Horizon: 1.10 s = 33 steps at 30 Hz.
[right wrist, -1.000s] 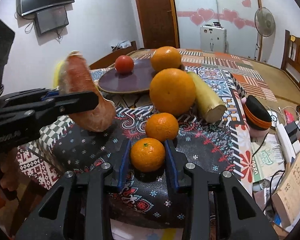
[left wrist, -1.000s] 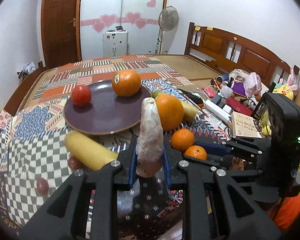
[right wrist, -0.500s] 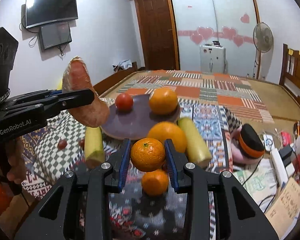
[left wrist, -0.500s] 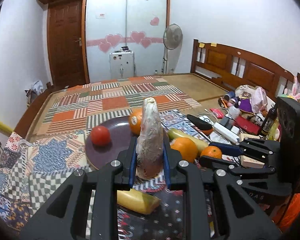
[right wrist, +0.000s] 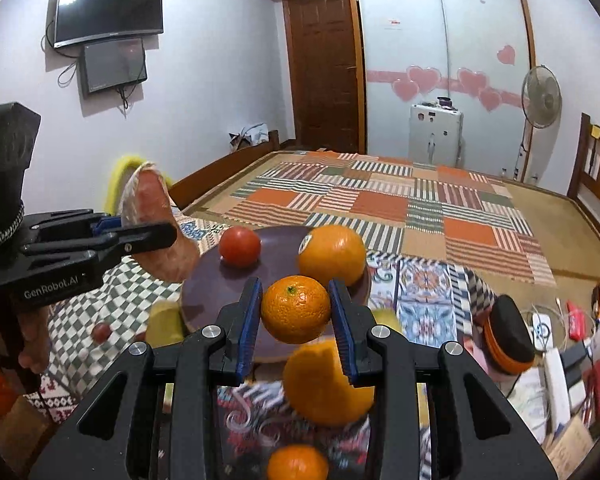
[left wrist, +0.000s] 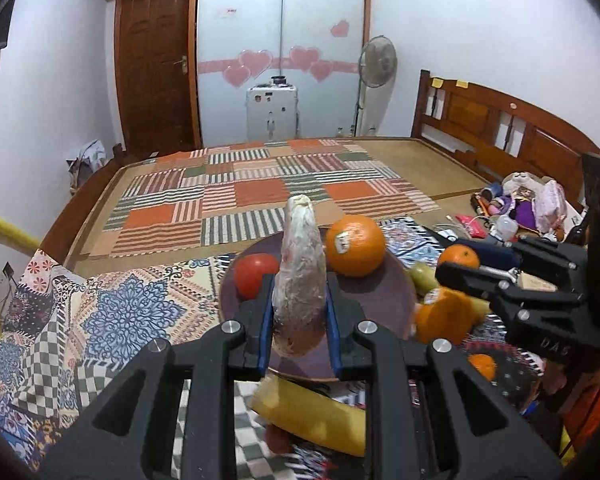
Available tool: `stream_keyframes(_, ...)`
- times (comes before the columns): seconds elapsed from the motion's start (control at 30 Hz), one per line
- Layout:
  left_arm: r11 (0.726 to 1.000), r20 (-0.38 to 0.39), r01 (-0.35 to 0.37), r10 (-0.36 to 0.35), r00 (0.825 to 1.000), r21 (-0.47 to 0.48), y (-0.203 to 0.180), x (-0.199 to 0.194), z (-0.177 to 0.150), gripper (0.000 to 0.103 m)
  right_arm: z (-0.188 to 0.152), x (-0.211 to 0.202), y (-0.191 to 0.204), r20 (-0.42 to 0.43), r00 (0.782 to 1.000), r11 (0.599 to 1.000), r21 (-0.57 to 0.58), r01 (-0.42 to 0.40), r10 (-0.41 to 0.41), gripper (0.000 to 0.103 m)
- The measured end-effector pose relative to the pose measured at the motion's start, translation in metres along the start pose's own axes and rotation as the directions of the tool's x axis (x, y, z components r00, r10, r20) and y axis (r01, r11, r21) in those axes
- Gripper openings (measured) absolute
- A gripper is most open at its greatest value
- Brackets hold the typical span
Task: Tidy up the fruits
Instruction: 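Lower the pomelo segment onto the plate with the left gripper while the right gripper places the mandarin there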
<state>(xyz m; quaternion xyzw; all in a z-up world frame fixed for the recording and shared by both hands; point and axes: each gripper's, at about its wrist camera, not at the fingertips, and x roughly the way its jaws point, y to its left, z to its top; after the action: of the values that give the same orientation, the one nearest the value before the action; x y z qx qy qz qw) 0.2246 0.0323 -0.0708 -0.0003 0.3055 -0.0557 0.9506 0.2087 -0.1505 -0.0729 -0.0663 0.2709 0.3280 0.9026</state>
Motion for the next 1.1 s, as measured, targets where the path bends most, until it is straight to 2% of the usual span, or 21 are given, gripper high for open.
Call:
stream_keyframes(0.4, 0.997, -0.062, -0.070, 0.072, 0.995, 0.036, 0.019, 0.046, 0.010, 0.022, 0.014, 0.042, -0.008, -0.121, 0.993, 0.999, -0.048, -0.007, 0.001, 0.032)
stream_keyframes(0.5, 0.994, -0.055, -0.092, 0.095, 0.994, 0.061, 0.015, 0.050, 0.010, 0.022, 0.014, 0.049, -0.010, -0.155, 0.988, 0.998, -0.060, -0.007, -0.003, 0.032)
stream_keyframes(0.7, 0.991, -0.047, -0.091, 0.096, 0.994, 0.102, 0.002, 0.054, 0.014, 0.023, 0.012, 0.051, -0.010, -0.189, 0.982, 0.997, -0.070, -0.020, 0.007, 0.032)
stream_keyframes(0.87, 0.987, -0.070, -0.082, 0.093, 0.993, 0.141, -0.009, 0.059, 0.010, 0.024, 0.010, 0.055, -0.003, -0.213, 0.977, 0.996, -0.086, -0.029, 0.010, 0.032)
stream_keyframes(1.1, 0.986, -0.095, -0.045, 0.060, 0.994, 0.158, -0.018, 0.065, 0.008, 0.037, 0.011, 0.054, -0.002, -0.223, 0.975, 0.995, -0.088, -0.038, 0.017, 0.032)
